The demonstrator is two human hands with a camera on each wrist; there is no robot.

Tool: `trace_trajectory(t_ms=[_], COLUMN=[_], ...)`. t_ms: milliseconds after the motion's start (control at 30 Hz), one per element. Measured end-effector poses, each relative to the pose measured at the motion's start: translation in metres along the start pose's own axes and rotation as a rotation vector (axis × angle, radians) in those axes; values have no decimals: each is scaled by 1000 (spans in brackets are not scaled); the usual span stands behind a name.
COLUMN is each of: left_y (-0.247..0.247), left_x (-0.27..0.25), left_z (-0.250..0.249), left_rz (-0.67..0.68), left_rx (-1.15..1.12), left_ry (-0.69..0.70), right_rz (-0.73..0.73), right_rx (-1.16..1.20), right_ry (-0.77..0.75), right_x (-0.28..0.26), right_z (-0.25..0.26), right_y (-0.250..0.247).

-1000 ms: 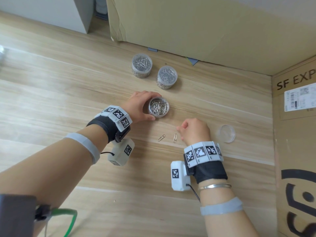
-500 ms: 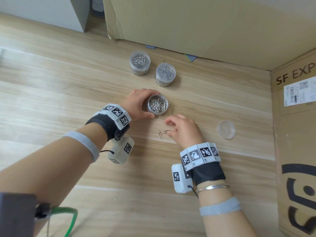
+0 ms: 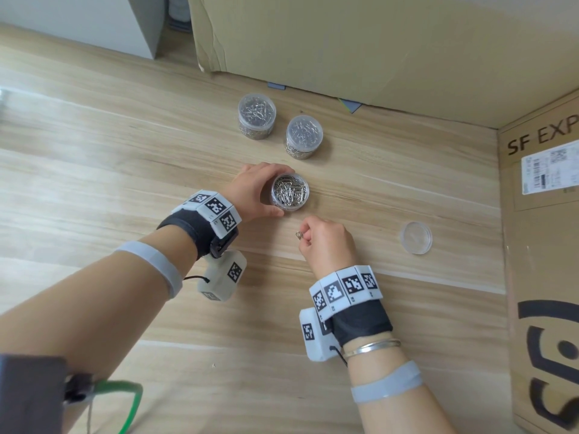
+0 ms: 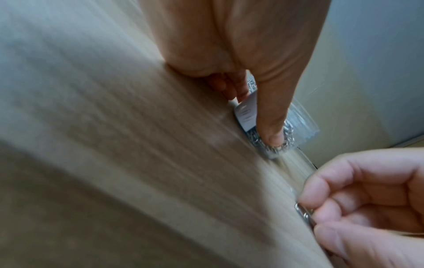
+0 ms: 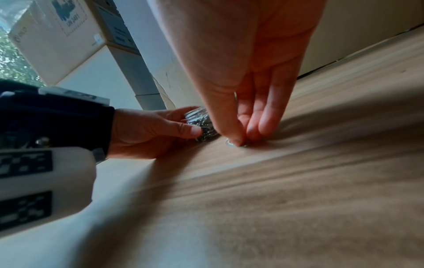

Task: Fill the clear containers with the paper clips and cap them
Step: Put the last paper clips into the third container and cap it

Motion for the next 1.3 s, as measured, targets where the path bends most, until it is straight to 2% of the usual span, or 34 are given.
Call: trace_trajectory(t_ms=[533,633,767,867,1000,1133,1300], left_y=[-4,-3,-2,-2,-3,0,7], left_x=[-3,-2,-1,-2,-2,-2,2], left_z=[-5,-6,-5,-5,-7,-10,-28], left_rz=[5,9,10,10,9,-13,-22], left_rx=[-2,-3,1,-3,5,12,52], left_ry=[-29,-35,-41,-45,-69,-92,-215], right_rz=[76,-52,-236,-259,-295,-301,-245], right_rx=[32,101,202,292,287,187,10], right_ry=[46,58,-15,-50,-62,12,210], right_x=[4,9,22,28,27,20,8], right_z=[-2,1,15,22,8,-27,-77], right_y=[-3,-21,-43,-45,-41,-43,-55])
Point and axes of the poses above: each hand's wrist, its own x-axis towards the middle knuckle, its own y-axis out of the palm, z = x × y, the point moved 2 cm from there along x, towards the middle knuckle, and after that the axes turned 2 degrees about -y, right-handed, at the moved point
